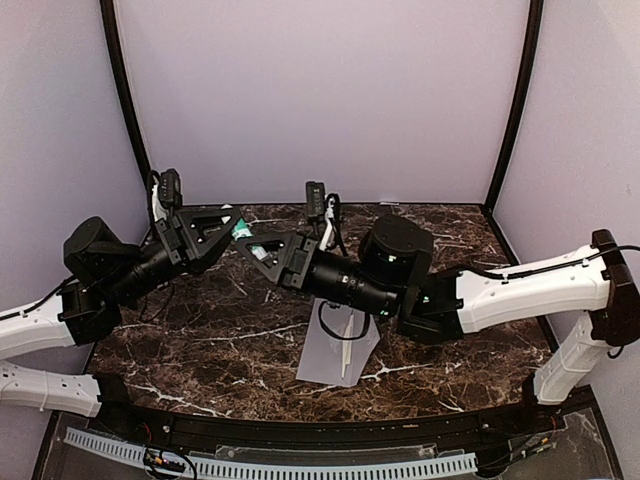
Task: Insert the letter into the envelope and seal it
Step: Adjust the solid glue.
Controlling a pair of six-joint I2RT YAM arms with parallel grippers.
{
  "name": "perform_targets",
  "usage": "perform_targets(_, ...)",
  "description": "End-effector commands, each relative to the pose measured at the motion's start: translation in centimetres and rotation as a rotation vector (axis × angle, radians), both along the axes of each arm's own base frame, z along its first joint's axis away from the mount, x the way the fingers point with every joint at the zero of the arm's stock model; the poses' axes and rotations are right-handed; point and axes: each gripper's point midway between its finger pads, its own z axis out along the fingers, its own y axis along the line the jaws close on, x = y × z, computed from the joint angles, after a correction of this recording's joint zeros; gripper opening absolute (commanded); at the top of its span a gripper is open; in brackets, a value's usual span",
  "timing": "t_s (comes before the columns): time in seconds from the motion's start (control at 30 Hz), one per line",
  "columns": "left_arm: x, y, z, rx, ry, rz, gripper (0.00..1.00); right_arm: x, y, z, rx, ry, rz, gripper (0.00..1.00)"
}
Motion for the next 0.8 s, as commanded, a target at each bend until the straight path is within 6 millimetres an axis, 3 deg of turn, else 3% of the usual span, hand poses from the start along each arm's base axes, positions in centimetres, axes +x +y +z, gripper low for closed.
perform_targets(0.0, -0.5, -0.3, 0.6, -0.032, -0.017, -0.030, 0.00, 0.6, 0.0, 2.1, 0.056, -0.025, -0.005, 0.40)
perform_targets(0.27, -0.7, -0.6, 0.0, -0.018, -0.002, -0.047, 0.01, 0.8, -0.3, 2.2, 0.055, -0.034, -0.016, 0.20)
perform_targets(0.33, -0.7, -0.8, -0.2, -0.004, 0.003, -0.055, 0.18, 0.9, -0.5, 2.2, 0.051, -0.037, -0.022, 0.15)
perform_targets(0.37, -0.8, -0.8, -0.2, 0.003, -0.001, -0.057, 0.39, 0.9, -0.7, 2.1, 0.045, -0.038, -0.027, 0.13)
perform_targets(0.43, -1.1, -1.0, -0.5, 0.033, -0.003, -0.073, 0.67, 1.1, -1.2, 1.9, 0.025, -0.044, -0.045, 0.10)
perform_targets(0.5, -1.3, -1.3, -1.0, 0.085, -0.002, -0.090, 0.80, 1.5, -1.9, 1.6, -0.007, -0.049, -0.077, 0.08)
perform_targets(0.77, -3.0, -1.5, -2.7, 0.216, 0.018, -0.177, 0.90, 2.6, -5.0, 1.0, -0.139, -0.106, -0.079, 0.04)
